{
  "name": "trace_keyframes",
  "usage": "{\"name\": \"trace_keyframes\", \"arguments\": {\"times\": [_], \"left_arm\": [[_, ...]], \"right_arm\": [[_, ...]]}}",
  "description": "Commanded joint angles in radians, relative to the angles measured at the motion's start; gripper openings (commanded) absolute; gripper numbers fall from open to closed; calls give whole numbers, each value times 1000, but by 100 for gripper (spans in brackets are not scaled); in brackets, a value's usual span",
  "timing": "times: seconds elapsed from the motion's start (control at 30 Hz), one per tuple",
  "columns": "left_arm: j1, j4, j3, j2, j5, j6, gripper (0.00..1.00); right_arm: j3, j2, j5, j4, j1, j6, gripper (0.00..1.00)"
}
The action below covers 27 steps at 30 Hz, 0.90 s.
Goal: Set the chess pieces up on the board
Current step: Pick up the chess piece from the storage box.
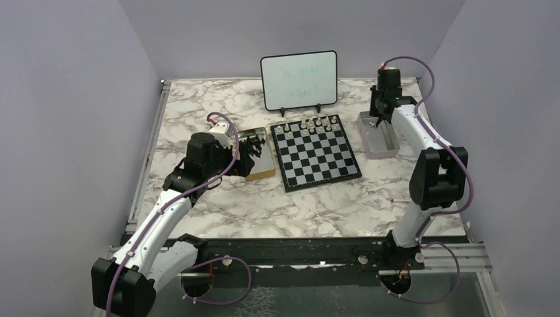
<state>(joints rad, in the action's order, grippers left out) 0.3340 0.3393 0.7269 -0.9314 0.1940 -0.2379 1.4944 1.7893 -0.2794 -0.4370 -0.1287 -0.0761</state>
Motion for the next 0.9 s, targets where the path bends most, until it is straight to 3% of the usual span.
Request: {"name": "trace_keyframes", "arguments": {"times": [0.0,0.87], "left_arm": [[2,-6,-11,-2,-1,12,99],[2,-9,-7,-50,10,17,99]], "right_arm": [[-37,-8,60,54,81,42,29],[66,297,329,179,167,273,40]]}}
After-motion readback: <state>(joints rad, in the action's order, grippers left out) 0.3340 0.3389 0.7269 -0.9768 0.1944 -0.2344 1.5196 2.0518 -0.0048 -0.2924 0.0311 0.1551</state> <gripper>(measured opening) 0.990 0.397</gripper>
